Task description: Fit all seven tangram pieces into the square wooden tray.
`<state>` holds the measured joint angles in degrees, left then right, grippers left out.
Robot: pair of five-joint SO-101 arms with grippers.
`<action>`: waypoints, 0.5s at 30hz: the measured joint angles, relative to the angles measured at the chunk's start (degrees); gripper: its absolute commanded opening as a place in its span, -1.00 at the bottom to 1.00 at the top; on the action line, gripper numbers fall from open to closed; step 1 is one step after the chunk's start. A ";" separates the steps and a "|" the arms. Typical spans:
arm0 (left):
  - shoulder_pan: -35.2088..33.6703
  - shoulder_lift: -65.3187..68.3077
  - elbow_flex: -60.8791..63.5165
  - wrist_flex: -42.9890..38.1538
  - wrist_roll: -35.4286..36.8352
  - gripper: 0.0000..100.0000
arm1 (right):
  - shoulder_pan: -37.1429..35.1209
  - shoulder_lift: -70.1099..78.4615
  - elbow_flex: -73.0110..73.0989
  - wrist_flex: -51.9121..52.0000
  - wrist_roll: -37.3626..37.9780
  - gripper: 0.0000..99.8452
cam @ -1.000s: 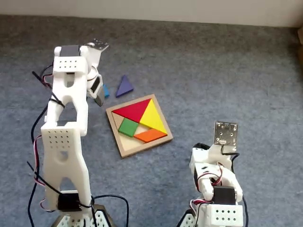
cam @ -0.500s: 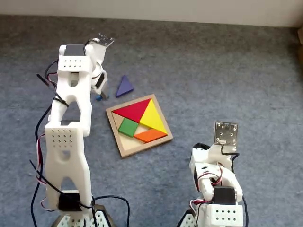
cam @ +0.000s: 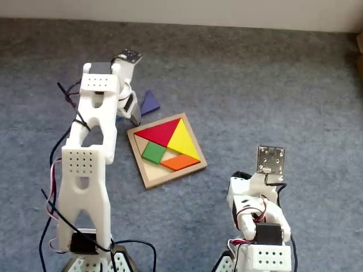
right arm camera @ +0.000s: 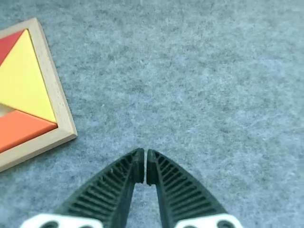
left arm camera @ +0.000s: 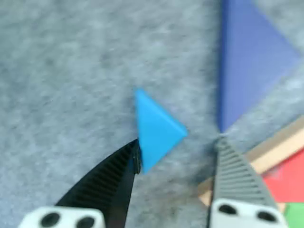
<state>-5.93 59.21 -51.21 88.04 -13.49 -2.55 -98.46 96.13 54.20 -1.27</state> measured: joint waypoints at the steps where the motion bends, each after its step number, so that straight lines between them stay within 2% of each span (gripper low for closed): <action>1: 0.00 0.00 -0.09 0.00 0.00 -0.61 | 0.00 0.00 0.00 0.00 0.00 -0.94; 8: 0.18 -0.18 -0.09 -0.35 0.00 -0.61 | 0.00 0.00 0.00 0.00 0.00 -0.94; 15: 0.18 -0.35 -0.09 -6.68 0.18 -0.61 | 0.00 0.00 0.00 0.00 0.00 -0.94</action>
<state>-5.76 58.86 -51.30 81.36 -13.32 -2.55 -98.46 96.13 54.20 -1.27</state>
